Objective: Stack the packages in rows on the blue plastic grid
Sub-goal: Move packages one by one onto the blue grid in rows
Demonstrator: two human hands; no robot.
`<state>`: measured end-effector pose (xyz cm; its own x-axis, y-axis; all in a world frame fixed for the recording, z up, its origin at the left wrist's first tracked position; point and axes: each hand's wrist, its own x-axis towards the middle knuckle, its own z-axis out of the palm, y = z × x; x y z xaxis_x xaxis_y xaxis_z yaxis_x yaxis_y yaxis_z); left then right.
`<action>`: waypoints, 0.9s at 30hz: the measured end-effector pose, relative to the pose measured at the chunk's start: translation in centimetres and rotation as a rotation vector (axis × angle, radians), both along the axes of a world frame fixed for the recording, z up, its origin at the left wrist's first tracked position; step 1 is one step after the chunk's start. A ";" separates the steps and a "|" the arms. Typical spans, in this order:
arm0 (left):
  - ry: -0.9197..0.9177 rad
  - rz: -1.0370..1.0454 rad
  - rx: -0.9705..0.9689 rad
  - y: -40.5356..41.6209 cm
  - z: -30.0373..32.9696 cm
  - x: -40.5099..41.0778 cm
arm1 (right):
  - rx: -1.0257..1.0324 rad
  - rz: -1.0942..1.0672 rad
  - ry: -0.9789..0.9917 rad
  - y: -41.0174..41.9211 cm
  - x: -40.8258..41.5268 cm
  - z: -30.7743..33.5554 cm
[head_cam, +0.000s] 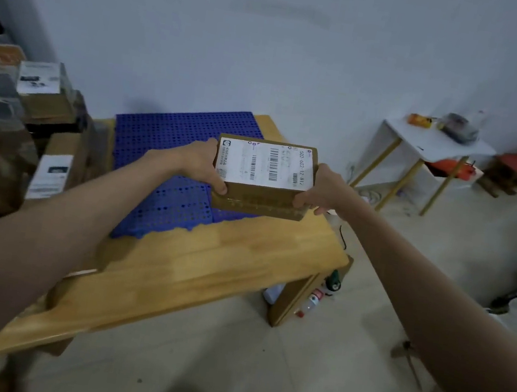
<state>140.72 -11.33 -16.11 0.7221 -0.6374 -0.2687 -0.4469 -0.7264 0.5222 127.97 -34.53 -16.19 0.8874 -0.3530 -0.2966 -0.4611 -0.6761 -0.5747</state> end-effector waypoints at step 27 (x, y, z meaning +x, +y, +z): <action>0.161 0.263 -0.021 -10.1 -8.2 22.2 | 0.046 0.168 0.106 -12.2 26.7 -7.0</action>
